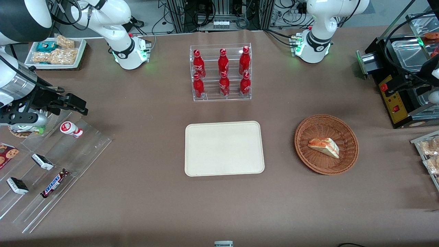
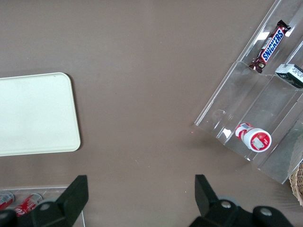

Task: Place sandwich from basket to tray
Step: 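Lower the open left gripper over the sandwich wedge in the basket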

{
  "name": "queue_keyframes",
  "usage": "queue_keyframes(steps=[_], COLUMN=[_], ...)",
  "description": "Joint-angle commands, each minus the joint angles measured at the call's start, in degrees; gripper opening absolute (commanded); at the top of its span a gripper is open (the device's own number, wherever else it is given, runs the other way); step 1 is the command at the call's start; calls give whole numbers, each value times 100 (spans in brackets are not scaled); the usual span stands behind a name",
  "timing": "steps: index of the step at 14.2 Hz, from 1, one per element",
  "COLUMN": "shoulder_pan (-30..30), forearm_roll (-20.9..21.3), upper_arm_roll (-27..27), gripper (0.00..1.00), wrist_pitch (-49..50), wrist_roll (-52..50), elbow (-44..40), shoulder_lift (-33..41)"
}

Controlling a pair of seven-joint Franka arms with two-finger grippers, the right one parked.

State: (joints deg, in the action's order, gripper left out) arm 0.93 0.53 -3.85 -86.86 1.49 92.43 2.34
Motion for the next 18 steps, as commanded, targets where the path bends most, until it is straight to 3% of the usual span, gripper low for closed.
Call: queue_keyframes(steps=[1, 4, 7, 10, 14, 18], shoulder_pan=[48, 39, 109, 162, 162, 171], forearm_roll=[26, 148, 158, 26, 34, 78], upper_arm_roll=[-72, -72, -37, 103, 438, 508], gripper=[100, 100, 100, 100, 100, 100], wrist_pitch=[-15, -138, -1363, -2665, -3950, -4410], wrist_roll=[-70, -140, -1112, -3645, -6708, -7838], elbow=[-33, 274, 1352, 2085, 2086, 2042], shoulder_lift=[-50, -312, -524, -742, -1446, -1869])
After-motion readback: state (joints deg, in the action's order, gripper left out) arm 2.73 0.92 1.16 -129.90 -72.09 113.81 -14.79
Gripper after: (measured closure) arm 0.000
